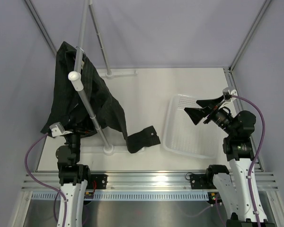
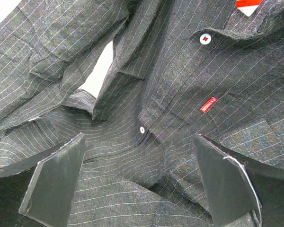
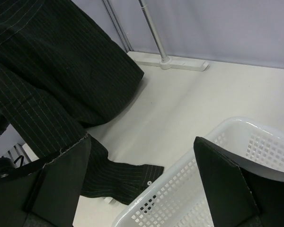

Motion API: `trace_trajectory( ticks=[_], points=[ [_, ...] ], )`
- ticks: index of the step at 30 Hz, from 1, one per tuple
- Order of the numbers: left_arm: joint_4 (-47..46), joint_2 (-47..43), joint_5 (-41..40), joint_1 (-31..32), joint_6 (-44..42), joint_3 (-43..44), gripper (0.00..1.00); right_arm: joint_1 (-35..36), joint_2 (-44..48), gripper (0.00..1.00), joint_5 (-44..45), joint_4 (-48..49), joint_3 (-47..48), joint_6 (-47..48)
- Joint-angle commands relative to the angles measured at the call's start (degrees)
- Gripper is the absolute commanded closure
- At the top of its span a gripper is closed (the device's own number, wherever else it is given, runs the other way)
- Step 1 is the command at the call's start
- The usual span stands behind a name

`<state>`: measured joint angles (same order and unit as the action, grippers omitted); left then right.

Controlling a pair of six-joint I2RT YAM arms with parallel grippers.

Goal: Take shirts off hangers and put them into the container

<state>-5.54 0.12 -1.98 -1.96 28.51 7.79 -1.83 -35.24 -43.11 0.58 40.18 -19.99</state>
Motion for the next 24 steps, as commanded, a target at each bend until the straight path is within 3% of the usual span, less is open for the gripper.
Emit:
trace_trajectory(
  ticks=[1, 4, 6, 10, 12, 14, 16, 17, 18, 20, 22, 24],
  points=[
    [-0.09, -9.09, 0.13, -0.15, 1.02, 2.49, 0.01, -0.20, 1.84, 0.01, 0.12, 1.70, 1.04, -1.45],
    [2.79, -9.09, -0.22, -0.24, 3.21, 4.06, 0.01, -0.20, 1.85, 0.00, -3.45, 2.50, 2.08, -0.50],
    [5.96, -8.82, -5.81, -0.15, 9.58, 5.56, 0.01, -0.20, 1.06, 0.01, -1.04, 1.45, 2.97, -2.41],
    [25.96, -6.46, -18.75, -0.24, 22.89, 12.32, 0.01, -0.20, -0.52, 0.01, 0.74, 5.47, 2.80, -8.73],
    [28.38, -3.30, -17.55, -0.15, 18.12, 16.98, 0.01, -0.20, -2.88, 0.01, 0.33, 5.65, 3.32, -13.82],
    [31.10, -1.45, -16.05, -0.15, 15.27, 19.62, 0.01, -0.20, -5.96, 0.00, -8.00, 19.85, 2.71, -16.90],
    [33.74, 1.53, -16.22, -0.24, 15.79, 22.78, 0.01, 0.15, -12.11, 0.00, -13.30, 29.95, 5.32, -24.99],
    [33.23, 2.33, -12.56, -0.24, 12.57, 23.40, 0.01, 1.46, -14.56, 0.01, -16.36, 31.49, 7.17, -28.32],
    [32.79, 3.04, -10.17, -0.24, 11.05, 24.28, 0.01, 3.82, -17.11, 0.01, -17.52, 30.46, 10.15, -27.92],
    [32.78, 4.01, -6.22, -0.15, 9.64, 25.25, 0.01, 7.95, -23.71, 0.01, -18.15, 19.59, 19.99, -23.89],
    [33.23, 4.01, -4.45, -0.24, 7.10, 26.48, 0.01, 14.37, -27.32, 0.01, -14.74, 6.89, 28.78, -15.72],
    [32.96, 3.31, -2.94, -0.15, 2.46, 27.10, 0.01, 19.29, -29.00, 0.00, -11.31, 1.99, 33.36, -11.04]
  ],
)
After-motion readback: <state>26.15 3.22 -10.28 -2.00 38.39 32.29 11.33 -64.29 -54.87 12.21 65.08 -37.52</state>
